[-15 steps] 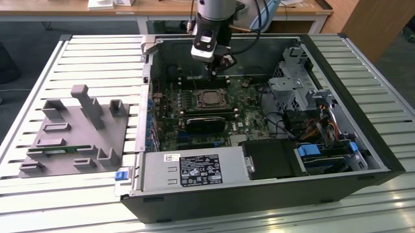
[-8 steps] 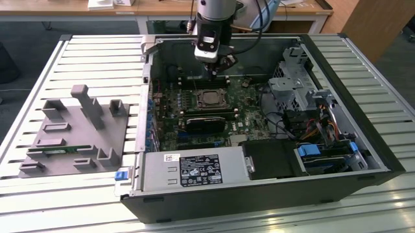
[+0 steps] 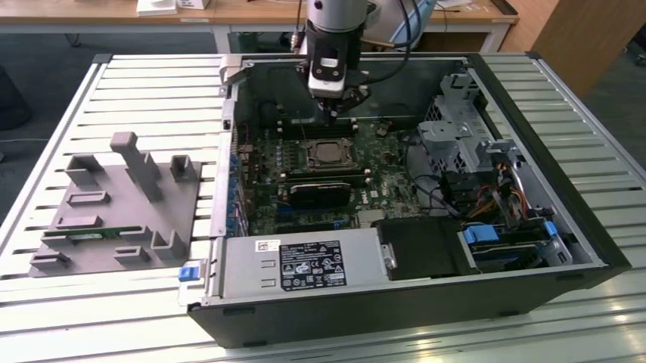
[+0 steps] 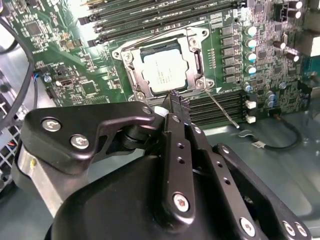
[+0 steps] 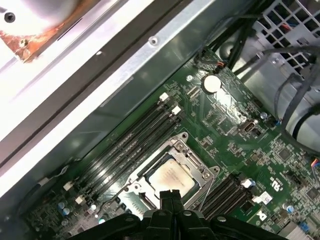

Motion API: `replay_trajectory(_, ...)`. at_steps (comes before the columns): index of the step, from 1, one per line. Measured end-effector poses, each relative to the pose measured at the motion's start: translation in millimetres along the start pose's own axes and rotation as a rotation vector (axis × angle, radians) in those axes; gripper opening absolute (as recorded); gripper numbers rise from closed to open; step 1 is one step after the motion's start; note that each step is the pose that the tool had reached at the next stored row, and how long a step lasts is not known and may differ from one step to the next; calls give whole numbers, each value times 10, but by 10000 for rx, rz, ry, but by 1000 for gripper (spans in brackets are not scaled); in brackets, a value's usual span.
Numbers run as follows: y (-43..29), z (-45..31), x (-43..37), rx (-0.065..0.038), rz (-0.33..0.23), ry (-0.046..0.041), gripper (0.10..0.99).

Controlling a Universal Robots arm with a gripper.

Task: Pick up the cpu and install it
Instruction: 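Install the first cpu locking lever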

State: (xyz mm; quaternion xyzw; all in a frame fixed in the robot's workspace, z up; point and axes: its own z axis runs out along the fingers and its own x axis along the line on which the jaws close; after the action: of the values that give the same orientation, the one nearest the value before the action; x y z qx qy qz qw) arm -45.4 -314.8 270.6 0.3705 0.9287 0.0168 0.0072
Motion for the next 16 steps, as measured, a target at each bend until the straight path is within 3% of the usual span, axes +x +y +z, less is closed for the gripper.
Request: replay_trajectory(16,-1,4,0,0,-1727,63,106)
